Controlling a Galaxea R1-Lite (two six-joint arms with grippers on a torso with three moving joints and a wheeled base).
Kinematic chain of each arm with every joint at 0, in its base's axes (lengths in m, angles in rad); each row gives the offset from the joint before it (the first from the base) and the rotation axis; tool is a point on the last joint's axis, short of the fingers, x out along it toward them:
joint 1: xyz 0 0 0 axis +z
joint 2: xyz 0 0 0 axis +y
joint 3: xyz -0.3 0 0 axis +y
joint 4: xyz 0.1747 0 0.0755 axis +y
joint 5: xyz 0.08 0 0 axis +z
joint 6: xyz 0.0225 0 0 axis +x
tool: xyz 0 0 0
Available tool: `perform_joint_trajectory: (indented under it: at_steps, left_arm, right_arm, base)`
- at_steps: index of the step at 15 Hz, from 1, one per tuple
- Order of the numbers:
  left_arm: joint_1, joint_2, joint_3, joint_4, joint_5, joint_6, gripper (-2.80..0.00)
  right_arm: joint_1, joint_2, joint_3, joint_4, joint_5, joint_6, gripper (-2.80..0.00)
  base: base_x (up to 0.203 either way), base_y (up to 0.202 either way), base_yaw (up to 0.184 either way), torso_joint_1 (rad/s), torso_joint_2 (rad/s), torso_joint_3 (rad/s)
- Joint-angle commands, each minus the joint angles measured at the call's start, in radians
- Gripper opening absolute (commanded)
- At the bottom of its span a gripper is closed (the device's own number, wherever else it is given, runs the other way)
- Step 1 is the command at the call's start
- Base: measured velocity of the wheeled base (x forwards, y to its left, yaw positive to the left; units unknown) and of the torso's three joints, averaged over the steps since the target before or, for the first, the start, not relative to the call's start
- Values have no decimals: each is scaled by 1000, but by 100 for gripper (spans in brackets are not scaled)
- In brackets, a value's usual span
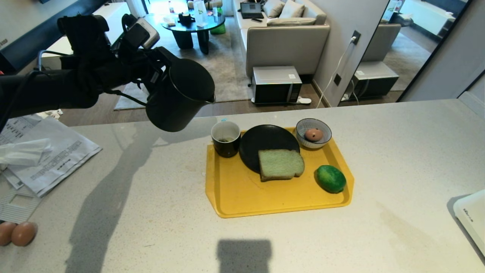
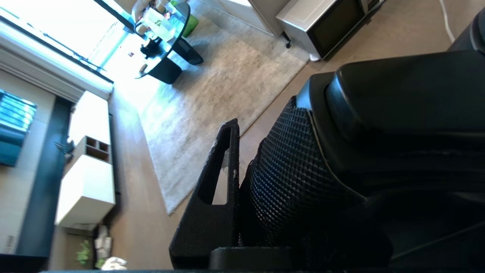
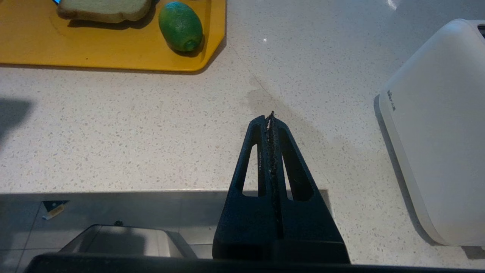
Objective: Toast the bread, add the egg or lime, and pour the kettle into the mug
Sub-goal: Pour water into a cup
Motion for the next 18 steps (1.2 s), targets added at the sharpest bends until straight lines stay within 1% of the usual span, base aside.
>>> perform_joint_trajectory:
  at_steps: [1,5,8,10,13,15,18]
  left_arm:
    - [-13,8,0,4,0,45,-280]
    - [-49,6,0,17,20,143,-280]
    - [-82,7,0,17,53,209,-280]
    - [-87,9,0,17,58,264,-280]
    - [-99,12,0,15,73,314,-280]
    - [-99,15,0,16,77,364,-280]
    - [-119,20,0,17,81,418,-280]
  right_arm:
    - [0,0,2,1,1,-2,-280]
    - [0,0,2,1,1,-2,-280]
    - [0,0,2,1,1,-2,-280]
    - [0,0,2,1,1,-2,-280]
    - [0,0,2,1,1,-2,-280]
    - [0,0,2,1,2,-2,-280]
    - [0,0,2,1,2,-2,-280]
  base:
    - [0,0,0,0,0,0]
    - [0,0,0,0,0,0]
    - [0,0,0,0,0,0]
    - [0,0,0,0,0,0]
    - [0,0,0,0,0,0]
    - [0,0,0,0,0,0]
    - [0,0,0,0,0,0]
